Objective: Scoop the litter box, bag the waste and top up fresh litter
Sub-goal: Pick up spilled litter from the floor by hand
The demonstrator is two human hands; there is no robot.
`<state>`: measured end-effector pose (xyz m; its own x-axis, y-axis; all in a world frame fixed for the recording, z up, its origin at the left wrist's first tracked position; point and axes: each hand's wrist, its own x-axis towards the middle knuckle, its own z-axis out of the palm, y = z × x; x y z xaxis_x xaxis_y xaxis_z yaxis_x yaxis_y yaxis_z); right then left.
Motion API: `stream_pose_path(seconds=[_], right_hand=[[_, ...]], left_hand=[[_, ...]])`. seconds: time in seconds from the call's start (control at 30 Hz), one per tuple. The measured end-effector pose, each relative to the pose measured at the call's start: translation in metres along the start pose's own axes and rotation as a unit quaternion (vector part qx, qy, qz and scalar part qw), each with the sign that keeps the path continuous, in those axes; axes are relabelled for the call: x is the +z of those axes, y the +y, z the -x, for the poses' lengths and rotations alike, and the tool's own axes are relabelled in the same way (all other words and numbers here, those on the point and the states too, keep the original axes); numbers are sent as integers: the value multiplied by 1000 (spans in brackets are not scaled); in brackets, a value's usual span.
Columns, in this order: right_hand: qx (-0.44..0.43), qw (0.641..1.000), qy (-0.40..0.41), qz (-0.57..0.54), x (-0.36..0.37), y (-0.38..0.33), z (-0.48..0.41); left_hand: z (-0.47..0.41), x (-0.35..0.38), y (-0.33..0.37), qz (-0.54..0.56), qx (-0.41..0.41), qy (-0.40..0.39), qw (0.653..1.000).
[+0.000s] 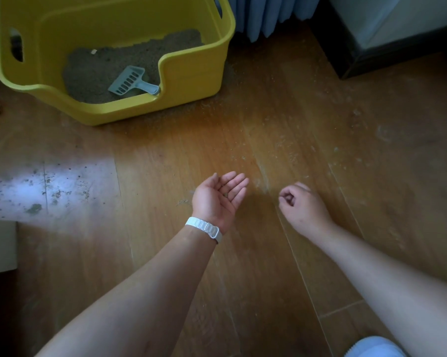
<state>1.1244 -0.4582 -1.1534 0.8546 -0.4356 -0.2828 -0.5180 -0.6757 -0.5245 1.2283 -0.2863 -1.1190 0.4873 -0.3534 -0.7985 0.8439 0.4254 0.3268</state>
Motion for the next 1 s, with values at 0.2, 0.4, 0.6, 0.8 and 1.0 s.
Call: stream_pose_path(seconds=[0.2,0.4,0.6,0.8,1.0], right_hand=[[5,1000,25,-17,9,4,3],[-23,999,36,-13,22,-7,-4],[-39,999,38,4,24,-5,-7],[-46,997,32,43,25,-1,-7],[-51,996,-1,67,24,-4,-12]], left_hand=[[2,-2,-1,0,-4,10,1000],[4,-1,-2,0,-8,12,1000],[3,-2,-3,-3,-8,12,1000],[5,-1,-2,-6,-12,12,1000],[4,0,-3,-11,-11,11,1000]])
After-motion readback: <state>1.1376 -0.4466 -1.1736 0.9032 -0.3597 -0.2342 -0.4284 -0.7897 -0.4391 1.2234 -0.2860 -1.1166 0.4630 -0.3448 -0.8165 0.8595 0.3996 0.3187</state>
